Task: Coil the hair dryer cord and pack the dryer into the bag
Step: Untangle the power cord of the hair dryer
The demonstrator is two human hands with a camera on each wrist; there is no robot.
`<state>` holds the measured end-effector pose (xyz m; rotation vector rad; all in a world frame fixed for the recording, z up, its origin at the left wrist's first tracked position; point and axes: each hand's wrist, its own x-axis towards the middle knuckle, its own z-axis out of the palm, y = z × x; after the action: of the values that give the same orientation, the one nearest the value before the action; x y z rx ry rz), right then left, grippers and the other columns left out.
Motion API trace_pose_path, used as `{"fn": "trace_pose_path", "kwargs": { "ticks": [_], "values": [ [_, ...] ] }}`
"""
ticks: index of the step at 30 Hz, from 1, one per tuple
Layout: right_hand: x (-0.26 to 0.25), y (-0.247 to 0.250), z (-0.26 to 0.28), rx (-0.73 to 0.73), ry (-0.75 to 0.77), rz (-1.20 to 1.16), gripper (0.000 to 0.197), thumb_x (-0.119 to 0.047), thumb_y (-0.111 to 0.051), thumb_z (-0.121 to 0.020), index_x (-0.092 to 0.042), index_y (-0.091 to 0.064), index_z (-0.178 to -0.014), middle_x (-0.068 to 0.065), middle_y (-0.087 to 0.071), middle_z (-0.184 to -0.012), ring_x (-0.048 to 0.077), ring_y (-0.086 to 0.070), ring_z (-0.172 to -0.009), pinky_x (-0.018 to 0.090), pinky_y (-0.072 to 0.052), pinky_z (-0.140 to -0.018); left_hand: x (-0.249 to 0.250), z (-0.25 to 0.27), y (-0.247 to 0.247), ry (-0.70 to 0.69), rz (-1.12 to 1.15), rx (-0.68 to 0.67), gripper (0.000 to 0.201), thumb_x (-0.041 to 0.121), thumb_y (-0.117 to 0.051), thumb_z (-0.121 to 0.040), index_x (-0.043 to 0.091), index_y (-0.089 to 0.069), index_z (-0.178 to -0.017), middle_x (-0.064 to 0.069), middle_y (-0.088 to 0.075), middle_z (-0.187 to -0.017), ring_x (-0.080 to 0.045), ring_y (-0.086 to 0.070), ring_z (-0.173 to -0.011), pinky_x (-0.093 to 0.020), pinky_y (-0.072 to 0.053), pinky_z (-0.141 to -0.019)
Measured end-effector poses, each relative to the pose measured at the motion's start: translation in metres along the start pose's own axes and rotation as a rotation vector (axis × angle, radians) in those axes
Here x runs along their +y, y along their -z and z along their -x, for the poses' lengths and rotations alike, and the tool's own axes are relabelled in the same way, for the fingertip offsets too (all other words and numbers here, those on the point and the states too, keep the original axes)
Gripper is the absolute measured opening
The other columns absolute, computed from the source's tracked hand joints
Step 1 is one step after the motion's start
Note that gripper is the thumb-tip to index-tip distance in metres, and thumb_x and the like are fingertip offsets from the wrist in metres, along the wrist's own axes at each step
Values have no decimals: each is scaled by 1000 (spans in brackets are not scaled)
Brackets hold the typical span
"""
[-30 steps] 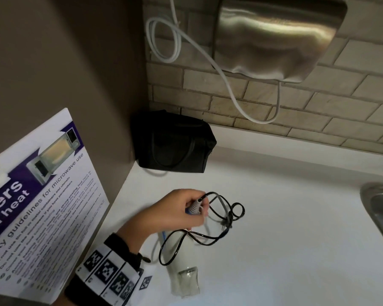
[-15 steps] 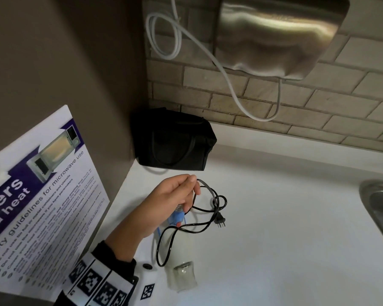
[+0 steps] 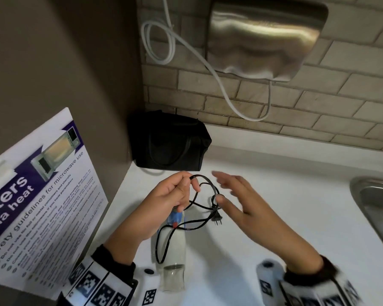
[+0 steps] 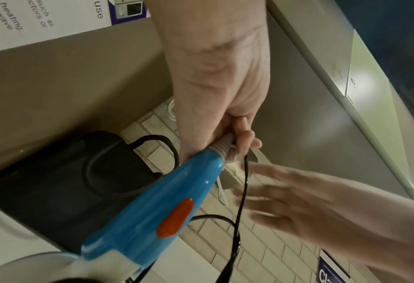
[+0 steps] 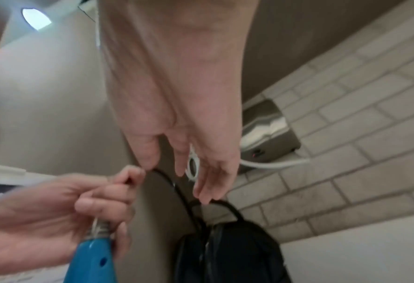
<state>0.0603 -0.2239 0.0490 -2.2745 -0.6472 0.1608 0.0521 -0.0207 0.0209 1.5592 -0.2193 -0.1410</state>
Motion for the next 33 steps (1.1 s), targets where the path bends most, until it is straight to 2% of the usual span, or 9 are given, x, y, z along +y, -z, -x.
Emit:
{"fn": "trace_pose_path", "kwargs": {
  "ticks": [2, 5, 9, 14, 18, 21, 27, 30, 33],
  "values": [
    [-9, -12, -25, -58, 22, -79, 36, -41, -41, -96, -35, -45, -131, -9, -58, -115, -3, -55, -102, 14, -43, -90, -1, 1, -2, -9, 14, 5, 29, 37, -37, -95, 24, -63, -89, 5, -28, -56, -11, -31, -57, -22, -36, -67],
    [-15, -20, -43, -75, 77, -104, 19, -28, -42, -100, -19, -59, -97, -1, -59, -82, 3, -50, -71, 23, -44, -73, -4, 5, 5, -21, 74, 32, 27, 37, -40, -97, 24, -60, -84, 9, -32, -55, -11, -31, -56, -18, -38, -64],
    [-10, -18, -51, -98, 56, -215, 31, -26, -44, -99, -24, -56, -71, 0, -43, -61, 5, -36, -52, 13, -32, -53, -12, 12, 19, -20, 195, 46, 29, 35, -40, -93, 19, -57, -76, 10, -33, -53, -11, -31, -54, -17, -35, -59],
    [13, -27, -52, -141, 13, -277, 35, -25, -39, -101, -23, -51, -68, 3, -37, -64, 13, -31, -57, 18, -29, -54, -23, 17, 32, -52, 354, 44, 28, 36, -50, -91, 21, -56, -69, 12, -35, -51, -7, -34, -49, -16, -36, -56],
    [39, -37, -52, -148, -61, -333, 35, -31, -38, -100, -23, -49, -68, 4, -35, -66, 21, -29, -62, 33, -32, -58, -36, 20, 43, -81, 435, 92, 29, 38, -56, -90, 22, -54, -65, 12, -35, -48, -6, -35, -47, -20, -35, -58],
    [55, -42, -50, -154, -99, -369, 35, -35, -38, -99, -22, -49, -68, 3, -33, -66, 21, -29, -63, 38, -34, -58, -46, 22, 45, -72, 461, 176, 42, 7, -36, -96, 22, -53, -61, 12, -35, -46, -6, -35, -45, -28, -32, -66],
    [85, -43, -48, -108, -133, -401, 35, -37, -39, -97, -22, -47, -66, 7, -30, -67, 16, -26, -61, 25, -25, -57, -65, 28, 58, 25, 531, 433, 60, -12, -20, -93, 21, -52, -54, 9, -34, -43, -7, -34, -42, -31, -33, -76],
    [95, -45, -48, -110, -163, -407, 37, -32, -38, -99, -22, -47, -65, 8, -29, -66, 13, -25, -59, 19, -25, -55, -72, 29, 65, 70, 541, 529, 59, -16, -16, -88, 19, -50, -55, 8, -34, -42, -6, -35, -39, -30, -37, -80],
    [102, -42, -51, -101, -173, -385, 38, -27, -37, -102, -21, -46, -66, -9, -34, -60, 10, -26, -58, 19, -25, -58, -82, 32, 70, 133, 561, 589, 43, -9, -19, -94, 14, -40, -65, 8, -32, -41, -6, -35, -38, -31, -38, -81]
  ]
}}
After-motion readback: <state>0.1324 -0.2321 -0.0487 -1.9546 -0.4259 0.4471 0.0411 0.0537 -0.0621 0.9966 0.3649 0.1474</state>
